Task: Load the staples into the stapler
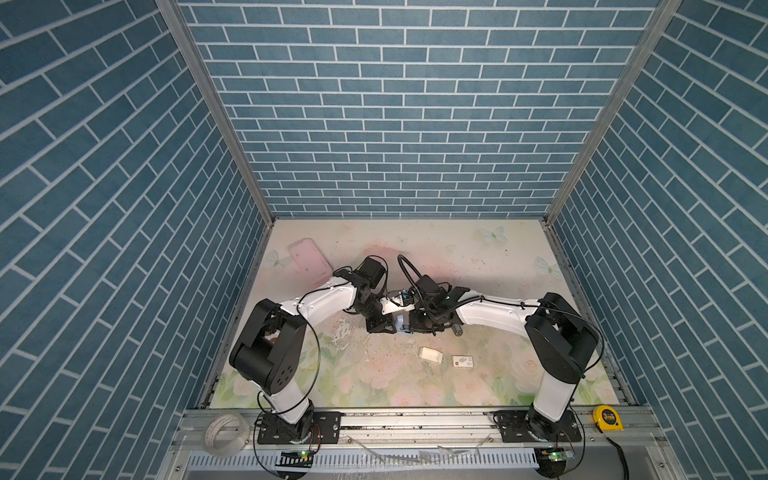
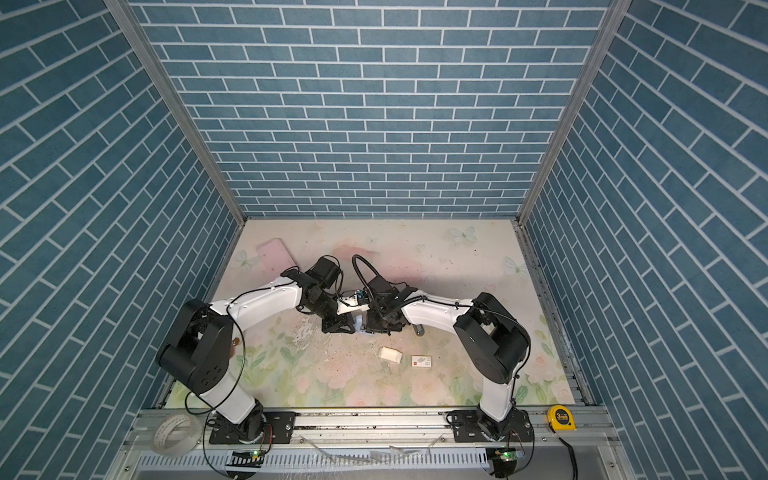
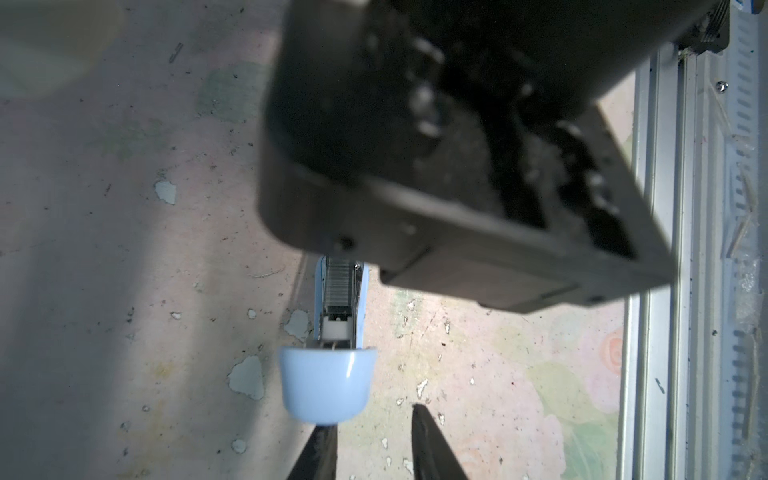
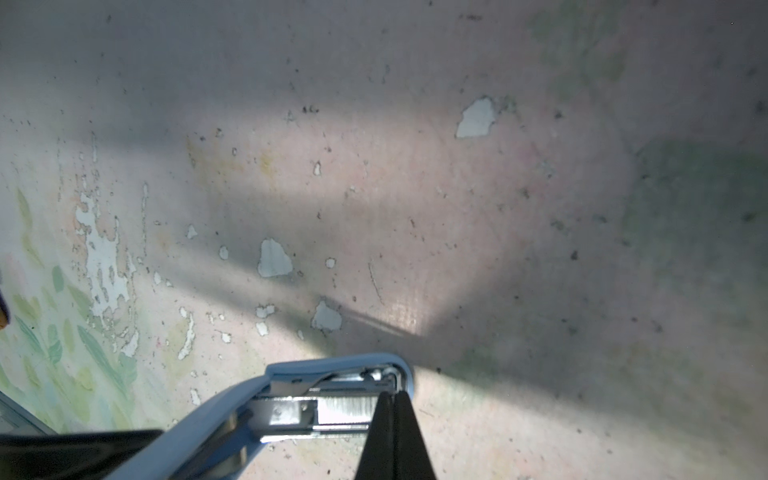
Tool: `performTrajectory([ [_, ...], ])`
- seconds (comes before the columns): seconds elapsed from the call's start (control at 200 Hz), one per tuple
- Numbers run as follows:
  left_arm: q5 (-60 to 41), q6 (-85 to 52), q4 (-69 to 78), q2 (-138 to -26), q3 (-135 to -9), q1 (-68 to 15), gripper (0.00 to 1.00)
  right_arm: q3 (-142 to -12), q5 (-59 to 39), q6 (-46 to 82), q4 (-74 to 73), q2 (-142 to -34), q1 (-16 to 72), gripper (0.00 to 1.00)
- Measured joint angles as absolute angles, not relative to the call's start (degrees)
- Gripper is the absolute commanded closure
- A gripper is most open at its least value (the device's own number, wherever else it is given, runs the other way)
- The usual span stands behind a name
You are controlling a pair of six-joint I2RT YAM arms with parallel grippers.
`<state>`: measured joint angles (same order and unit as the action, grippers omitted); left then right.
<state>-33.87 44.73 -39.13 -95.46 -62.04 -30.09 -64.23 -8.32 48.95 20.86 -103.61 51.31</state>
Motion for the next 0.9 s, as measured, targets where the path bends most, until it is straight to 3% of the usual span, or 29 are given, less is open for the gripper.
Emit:
performTrajectory([
  [0.9, -33.0, 43.0, -36.5, -95.5, -62.0, -30.1, 0.63, -66.5, -8.1, 46.1, 23.4, -104.6, 51.3, 0.98],
])
